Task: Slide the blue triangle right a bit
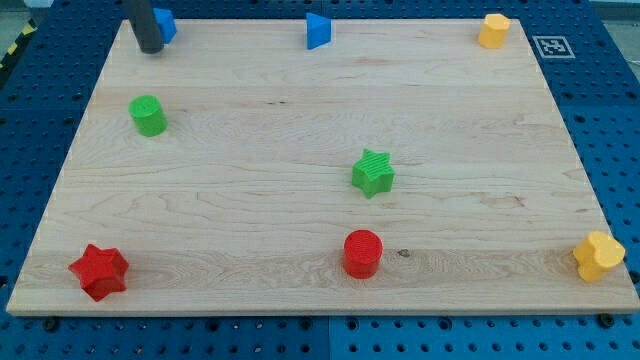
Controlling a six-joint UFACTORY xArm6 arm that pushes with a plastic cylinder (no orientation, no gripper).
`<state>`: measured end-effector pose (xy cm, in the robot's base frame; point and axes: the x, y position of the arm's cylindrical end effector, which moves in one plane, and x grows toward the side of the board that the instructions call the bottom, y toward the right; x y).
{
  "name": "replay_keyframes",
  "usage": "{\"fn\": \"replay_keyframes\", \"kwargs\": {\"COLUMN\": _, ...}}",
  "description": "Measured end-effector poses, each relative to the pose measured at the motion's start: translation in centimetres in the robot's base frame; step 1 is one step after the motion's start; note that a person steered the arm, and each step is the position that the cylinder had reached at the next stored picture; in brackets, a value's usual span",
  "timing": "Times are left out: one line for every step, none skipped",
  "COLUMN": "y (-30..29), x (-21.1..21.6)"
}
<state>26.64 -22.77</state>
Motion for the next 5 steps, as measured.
{"fn": "replay_keyframes", "kwargs": {"y": 6.3, "x": 2.4}}
{"fn": "replay_keyframes", "kwargs": {"y": 13.8, "x": 2.6}}
{"fn": "replay_keyframes", "kwargs": {"y": 15.2, "x": 2.6}}
{"fn": "replay_keyframes", "kwargs": {"y": 15.0, "x": 2.3}}
{"fn": "replay_keyframes", "kwargs": {"y": 15.0, "x": 2.0}}
